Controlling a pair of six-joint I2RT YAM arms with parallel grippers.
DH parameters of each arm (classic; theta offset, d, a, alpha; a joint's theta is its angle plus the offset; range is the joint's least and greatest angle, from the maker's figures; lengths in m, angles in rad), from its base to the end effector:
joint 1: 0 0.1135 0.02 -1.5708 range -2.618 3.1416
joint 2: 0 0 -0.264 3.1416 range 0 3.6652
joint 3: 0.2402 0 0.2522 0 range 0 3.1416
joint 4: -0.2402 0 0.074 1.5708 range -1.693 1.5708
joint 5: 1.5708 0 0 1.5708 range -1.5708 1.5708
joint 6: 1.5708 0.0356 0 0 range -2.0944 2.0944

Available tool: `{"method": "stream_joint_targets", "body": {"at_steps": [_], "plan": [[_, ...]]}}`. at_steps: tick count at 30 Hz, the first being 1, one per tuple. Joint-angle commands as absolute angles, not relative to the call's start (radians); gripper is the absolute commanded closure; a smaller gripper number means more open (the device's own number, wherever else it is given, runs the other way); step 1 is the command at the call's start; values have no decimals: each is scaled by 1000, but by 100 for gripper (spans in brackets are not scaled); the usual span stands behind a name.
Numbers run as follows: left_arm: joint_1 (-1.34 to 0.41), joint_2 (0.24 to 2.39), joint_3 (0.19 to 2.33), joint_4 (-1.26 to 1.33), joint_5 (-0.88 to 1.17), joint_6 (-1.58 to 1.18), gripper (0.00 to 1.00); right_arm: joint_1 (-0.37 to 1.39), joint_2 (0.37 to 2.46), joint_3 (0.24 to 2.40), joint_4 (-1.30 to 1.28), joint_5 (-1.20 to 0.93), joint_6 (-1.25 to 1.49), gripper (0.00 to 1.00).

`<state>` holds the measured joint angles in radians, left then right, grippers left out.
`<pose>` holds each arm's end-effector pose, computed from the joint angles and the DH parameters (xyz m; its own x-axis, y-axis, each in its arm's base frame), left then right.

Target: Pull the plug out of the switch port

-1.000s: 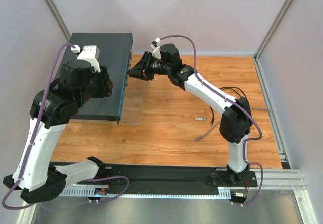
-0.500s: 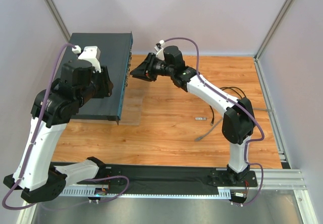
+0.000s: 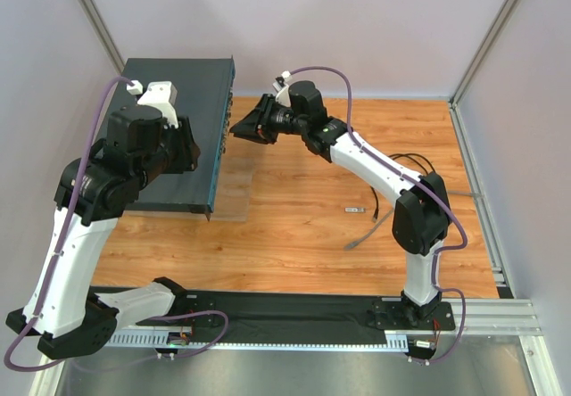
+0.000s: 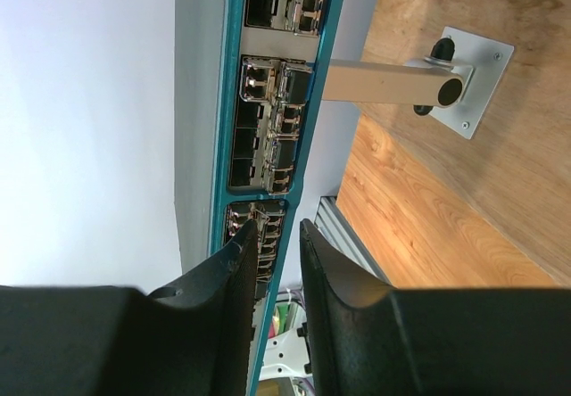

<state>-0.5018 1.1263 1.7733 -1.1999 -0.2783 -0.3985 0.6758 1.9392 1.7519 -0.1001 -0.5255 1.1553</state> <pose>0.1431 -0.0674 0.4905 -0.5243 -0.1379 -0.8403 0.0587 0.9786 -0.1973 0.3535 0.3063 0.3434 -0.9277 0.2706 -0.2570 -0.1676 0.3132 0.9348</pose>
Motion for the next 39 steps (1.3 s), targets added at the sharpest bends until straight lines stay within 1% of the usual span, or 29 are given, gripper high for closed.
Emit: {"method": "stream_joint_targets", "body": {"at_steps": [1, 25, 39], "plan": [[-494, 1115, 1770, -1177, -268, -405, 51, 683, 1931, 1799, -101, -529, 1151, 73], [-486, 1115, 1773, -1175, -261, -400, 51, 704, 1976, 1864, -172, -537, 1127, 78], [-485, 1115, 1766, -1173, -258, -400, 51, 698, 1965, 1830, -152, -535, 1134, 80]]}}
